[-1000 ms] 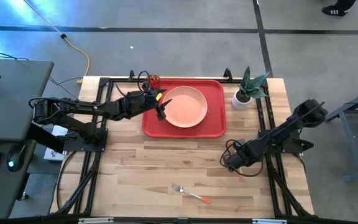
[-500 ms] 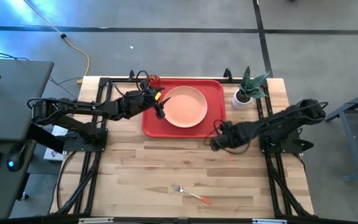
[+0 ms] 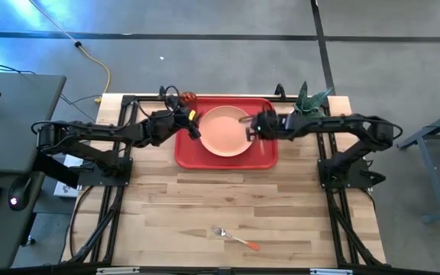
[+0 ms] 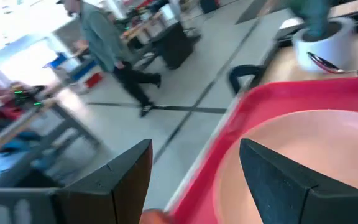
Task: Pick and place plate/cup/fork/spoon on tray
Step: Put the orange spoon to the right of the light orange plate on the red tray
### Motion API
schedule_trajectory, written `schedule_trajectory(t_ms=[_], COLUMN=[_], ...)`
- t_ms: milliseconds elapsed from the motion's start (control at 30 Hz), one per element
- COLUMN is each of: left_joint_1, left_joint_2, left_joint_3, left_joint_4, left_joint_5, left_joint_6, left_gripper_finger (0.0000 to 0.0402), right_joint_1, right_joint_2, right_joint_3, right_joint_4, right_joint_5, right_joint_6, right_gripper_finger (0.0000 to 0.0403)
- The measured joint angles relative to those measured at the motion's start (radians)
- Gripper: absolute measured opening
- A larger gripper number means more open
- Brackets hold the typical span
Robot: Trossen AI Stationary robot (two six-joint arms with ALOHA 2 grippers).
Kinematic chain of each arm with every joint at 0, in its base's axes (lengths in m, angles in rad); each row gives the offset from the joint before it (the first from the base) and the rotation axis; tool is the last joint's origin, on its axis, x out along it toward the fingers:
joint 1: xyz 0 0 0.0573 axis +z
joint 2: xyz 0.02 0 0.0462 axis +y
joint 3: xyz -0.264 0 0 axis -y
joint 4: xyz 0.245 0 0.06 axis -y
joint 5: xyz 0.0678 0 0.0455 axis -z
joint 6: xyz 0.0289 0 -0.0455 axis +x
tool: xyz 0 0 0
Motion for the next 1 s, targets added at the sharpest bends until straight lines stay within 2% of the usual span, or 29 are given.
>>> schedule_trajectory(t_ms=[200,433,767,1000], left_joint_1=[0.006,0.013,0.014,0.01], left_joint_2=[-0.03,-0.067,-0.115,-0.15], left_joint_3=[0.0,0.0,0.0,0.0], left_joint_4=[-0.006,-0.018,-0.067,-0.123], left_joint_5=[-0.015,-0.015,-0.014,-0.013], left_joint_6=[0.027,0.059,0.068,0.042], left_gripper_finger=[0.0232,0.0232,0.0232,0.0232], right_joint_1=[-0.104,-0.155,-0.155,-0.121], right_joint_2=[0.113,0.229,0.242,0.242], right_joint_3=[0.0,0.0,0.0,0.0], right_joint_4=[0.068,0.156,0.216,0.238], right_joint_5=[0.021,-0.063,-0.056,0.012], right_joint_6=[-0.039,-0.044,0.004,0.0], right_gripper_finger=[0.0002,0.0002,0.0006,0.0013])
